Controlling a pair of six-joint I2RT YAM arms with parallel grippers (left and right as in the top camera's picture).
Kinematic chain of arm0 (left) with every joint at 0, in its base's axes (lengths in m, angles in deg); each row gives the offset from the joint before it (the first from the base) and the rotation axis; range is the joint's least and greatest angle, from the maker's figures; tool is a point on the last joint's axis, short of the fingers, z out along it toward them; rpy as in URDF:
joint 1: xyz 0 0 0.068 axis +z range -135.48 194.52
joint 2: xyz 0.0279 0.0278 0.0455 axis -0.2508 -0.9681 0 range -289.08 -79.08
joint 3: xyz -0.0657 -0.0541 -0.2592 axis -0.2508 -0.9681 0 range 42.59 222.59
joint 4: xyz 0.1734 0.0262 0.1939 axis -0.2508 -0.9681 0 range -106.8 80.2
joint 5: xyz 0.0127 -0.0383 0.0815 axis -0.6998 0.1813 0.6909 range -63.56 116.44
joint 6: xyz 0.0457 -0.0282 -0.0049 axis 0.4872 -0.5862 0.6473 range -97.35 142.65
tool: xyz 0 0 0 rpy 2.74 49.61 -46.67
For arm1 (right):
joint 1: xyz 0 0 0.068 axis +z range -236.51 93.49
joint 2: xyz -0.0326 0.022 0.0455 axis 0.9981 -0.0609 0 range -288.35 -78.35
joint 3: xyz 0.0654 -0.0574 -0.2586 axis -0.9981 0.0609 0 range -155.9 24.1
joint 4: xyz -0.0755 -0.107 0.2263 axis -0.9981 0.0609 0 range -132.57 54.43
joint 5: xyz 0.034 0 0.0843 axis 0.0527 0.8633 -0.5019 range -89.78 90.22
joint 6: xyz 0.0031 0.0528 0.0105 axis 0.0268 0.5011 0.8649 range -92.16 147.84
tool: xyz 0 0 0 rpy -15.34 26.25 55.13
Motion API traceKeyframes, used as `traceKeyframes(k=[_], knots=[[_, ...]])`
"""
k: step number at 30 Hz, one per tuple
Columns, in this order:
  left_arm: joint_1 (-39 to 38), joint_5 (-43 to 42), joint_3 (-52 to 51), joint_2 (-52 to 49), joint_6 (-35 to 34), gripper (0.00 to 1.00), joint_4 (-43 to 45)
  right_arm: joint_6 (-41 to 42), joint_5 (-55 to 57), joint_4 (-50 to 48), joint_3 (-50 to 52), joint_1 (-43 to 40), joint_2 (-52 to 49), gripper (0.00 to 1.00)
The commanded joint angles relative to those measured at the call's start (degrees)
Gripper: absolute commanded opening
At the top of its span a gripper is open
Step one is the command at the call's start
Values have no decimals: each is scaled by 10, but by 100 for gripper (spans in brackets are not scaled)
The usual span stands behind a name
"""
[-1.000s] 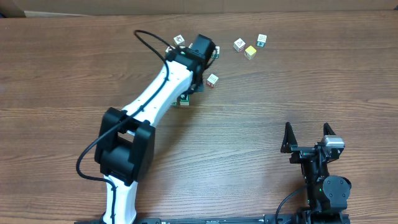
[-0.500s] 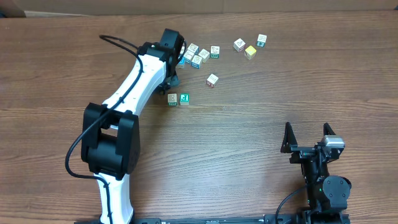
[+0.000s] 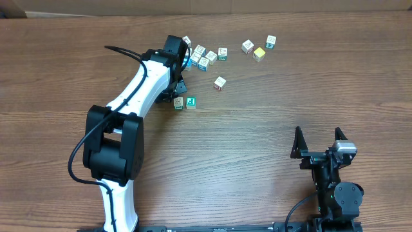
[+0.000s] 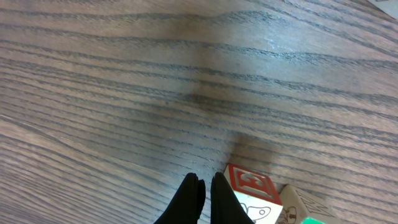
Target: Form a horizontal line
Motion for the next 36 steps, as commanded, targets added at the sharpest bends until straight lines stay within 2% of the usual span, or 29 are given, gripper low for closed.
traceKeyframes(k=[1,6,12,28,36], knots=[[-9,-12,-3,7,3,4,-3,-3,-2,-1,6,3,6,100],[-12,-3,-4,7,3,4,-10,-3,-2,-1,6,3,6,100],[-10,45,-23,7,3,4,-8,-3,-2,-1,6,3,6,100],[-12,-23,-40,7,12,4,27,-3,-2,-1,6,3,6,100],[-24,-25,-40,7,16,4,29,-3,-2,-1,6,3,6,100]])
